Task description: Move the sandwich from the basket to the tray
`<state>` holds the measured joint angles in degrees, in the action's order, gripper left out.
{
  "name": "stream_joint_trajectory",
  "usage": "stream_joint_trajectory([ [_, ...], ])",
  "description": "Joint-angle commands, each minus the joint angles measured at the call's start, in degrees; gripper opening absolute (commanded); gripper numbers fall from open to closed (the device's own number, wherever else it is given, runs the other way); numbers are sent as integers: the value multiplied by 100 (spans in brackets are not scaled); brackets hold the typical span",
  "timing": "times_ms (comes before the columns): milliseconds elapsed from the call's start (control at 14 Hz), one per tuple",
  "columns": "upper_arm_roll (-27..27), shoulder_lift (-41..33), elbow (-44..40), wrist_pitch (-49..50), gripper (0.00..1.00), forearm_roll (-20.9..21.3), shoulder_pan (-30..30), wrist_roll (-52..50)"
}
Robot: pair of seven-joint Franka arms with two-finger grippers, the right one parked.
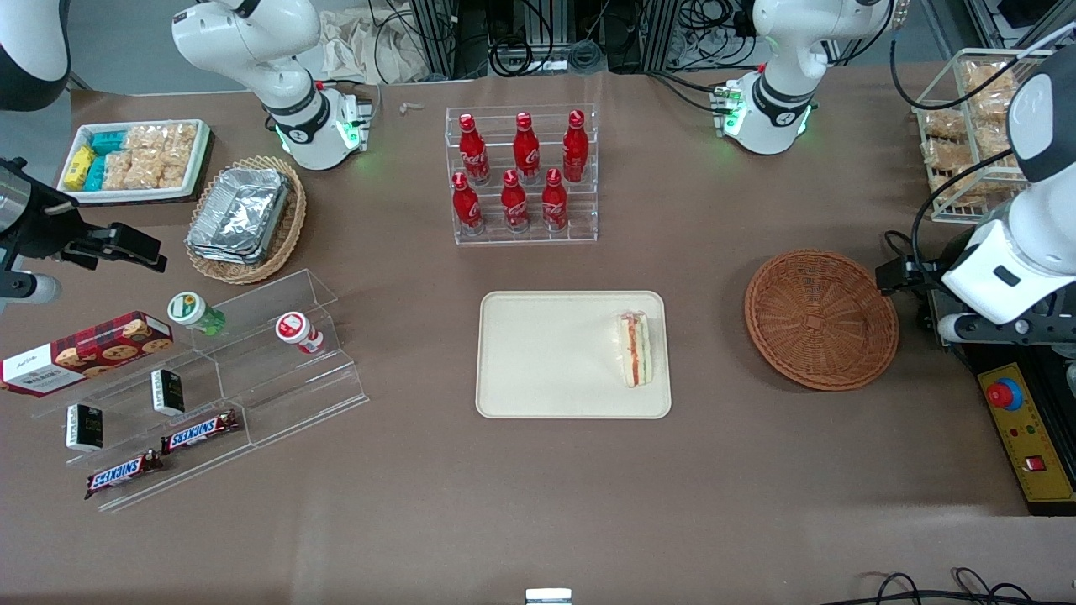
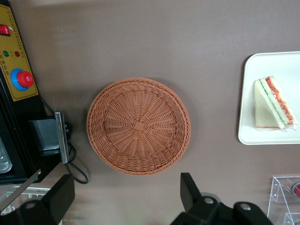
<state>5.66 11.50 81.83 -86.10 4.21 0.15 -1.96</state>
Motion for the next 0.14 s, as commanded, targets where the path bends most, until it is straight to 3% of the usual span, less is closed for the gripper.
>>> stream_joint_trajectory([
  [0, -47, 98, -273, 67, 100, -61, -24, 38],
  [71, -56, 107, -265, 67, 100, -70, -24, 29],
])
